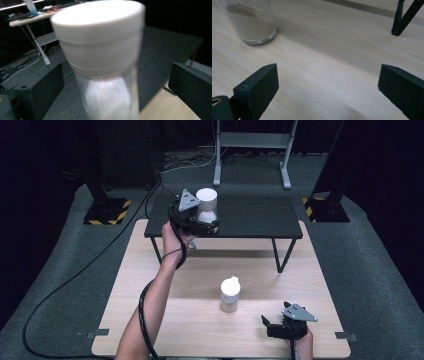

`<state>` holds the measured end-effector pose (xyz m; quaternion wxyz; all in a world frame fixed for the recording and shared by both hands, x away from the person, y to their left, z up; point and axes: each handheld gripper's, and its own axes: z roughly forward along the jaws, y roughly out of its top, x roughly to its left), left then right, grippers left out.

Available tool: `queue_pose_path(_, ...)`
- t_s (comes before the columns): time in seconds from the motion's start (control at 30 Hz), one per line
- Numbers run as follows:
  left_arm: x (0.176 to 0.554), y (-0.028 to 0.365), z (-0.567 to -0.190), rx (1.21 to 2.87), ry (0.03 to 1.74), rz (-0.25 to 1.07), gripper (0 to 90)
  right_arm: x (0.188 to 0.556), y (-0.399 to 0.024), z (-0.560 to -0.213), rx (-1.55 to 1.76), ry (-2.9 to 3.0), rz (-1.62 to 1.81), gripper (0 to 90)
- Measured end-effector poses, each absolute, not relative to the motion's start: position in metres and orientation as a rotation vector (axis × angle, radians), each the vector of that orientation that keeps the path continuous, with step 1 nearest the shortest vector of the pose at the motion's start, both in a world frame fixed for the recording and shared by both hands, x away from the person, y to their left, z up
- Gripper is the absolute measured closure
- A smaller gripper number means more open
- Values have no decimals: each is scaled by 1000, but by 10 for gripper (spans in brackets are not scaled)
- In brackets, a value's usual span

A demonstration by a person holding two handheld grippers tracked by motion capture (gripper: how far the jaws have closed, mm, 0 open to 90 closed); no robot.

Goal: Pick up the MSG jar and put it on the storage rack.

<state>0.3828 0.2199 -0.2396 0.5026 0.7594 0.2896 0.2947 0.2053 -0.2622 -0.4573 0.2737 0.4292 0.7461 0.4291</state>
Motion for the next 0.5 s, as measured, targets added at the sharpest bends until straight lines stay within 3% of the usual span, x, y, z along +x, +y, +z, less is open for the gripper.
queue_pose_path(0.23, 363, 221, -238, 1988, 710, 726, 0, 204, -260, -458, 1145, 2004, 1144, 25)
queue_pose_path(0.5, 343, 233, -264, 2125, 730, 679, 1, 205, -258, -456, 1145, 2010, 1124, 25)
